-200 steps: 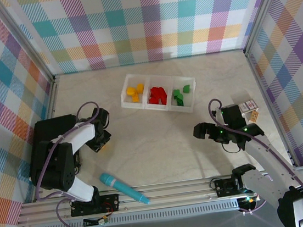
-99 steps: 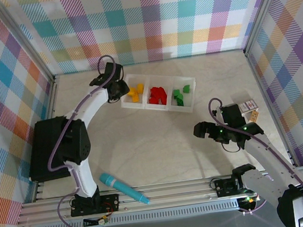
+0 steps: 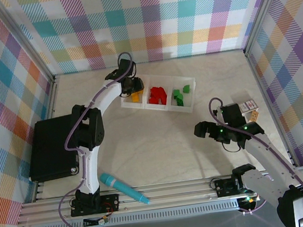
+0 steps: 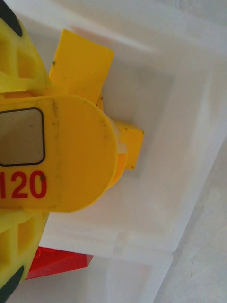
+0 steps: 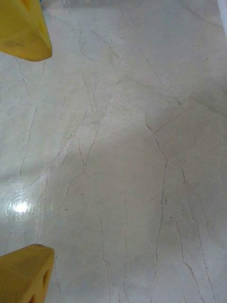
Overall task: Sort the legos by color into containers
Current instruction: Place the lego in the container, then reset both arms
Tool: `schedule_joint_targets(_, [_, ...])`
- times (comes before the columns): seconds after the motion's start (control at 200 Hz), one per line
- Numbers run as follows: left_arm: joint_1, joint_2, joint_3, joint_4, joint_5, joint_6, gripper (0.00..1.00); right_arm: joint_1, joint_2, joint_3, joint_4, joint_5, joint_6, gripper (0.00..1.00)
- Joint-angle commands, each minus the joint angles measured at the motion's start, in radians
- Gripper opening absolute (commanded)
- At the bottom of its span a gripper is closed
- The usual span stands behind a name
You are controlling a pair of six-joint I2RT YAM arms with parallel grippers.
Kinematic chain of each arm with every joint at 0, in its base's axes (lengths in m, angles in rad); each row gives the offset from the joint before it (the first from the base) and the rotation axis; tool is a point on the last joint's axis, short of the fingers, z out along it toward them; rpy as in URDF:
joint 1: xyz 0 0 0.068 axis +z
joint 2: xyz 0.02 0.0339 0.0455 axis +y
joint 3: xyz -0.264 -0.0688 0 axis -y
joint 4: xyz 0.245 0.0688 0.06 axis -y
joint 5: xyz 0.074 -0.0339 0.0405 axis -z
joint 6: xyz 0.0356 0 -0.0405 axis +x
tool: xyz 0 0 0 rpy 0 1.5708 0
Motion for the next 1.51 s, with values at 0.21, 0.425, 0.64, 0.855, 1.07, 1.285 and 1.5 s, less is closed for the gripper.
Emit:
schedule_joint_targets(0.21, [-0.005,-0.045,-0.016,0.003,-0.005,0.058,0.54,-0.004,-0.009,0.032,-0.028,0.009,0.008,0.99])
schedule_joint_targets(0.425, [-0.005,-0.185,-0.133,0.068,-0.009,0.070,0.68,-0.004,-0.031,0.026,-0.032,0.017,0.017,0.99])
schedule_joint_targets(0.64, [-0.005,-0.417,-0.339,0.189,-0.048,0.068,0.68,-0.004,-0.031,0.037,-0.027,0.048,0.008,0.99])
schedule_joint_targets(0.855, [-0.005,-0.864,-0.814,0.547,-0.137,0.077,0.73,-0.004,-0.008,0.029,0.126,0.174,-0.014,0.99])
schedule_joint_targets(1.07, [-0.030,-1.155,-1.184,0.717,-0.301,0.327,1.00,-0.003,-0.096,-0.140,0.531,0.361,-0.233,0.99])
schedule_joint_targets(1.285, [-0.032,-1.370,-1.507,0.855,-0.420,0.424,1.00,-0.007,-0.108,-0.292,0.778,0.573,-0.446,0.99])
schedule_joint_targets(1.5, [0.039,-1.398,-1.648,0.912,-0.503,0.369,1.00,-0.010,0.119,-0.349,1.055,0.539,-0.492,0.99])
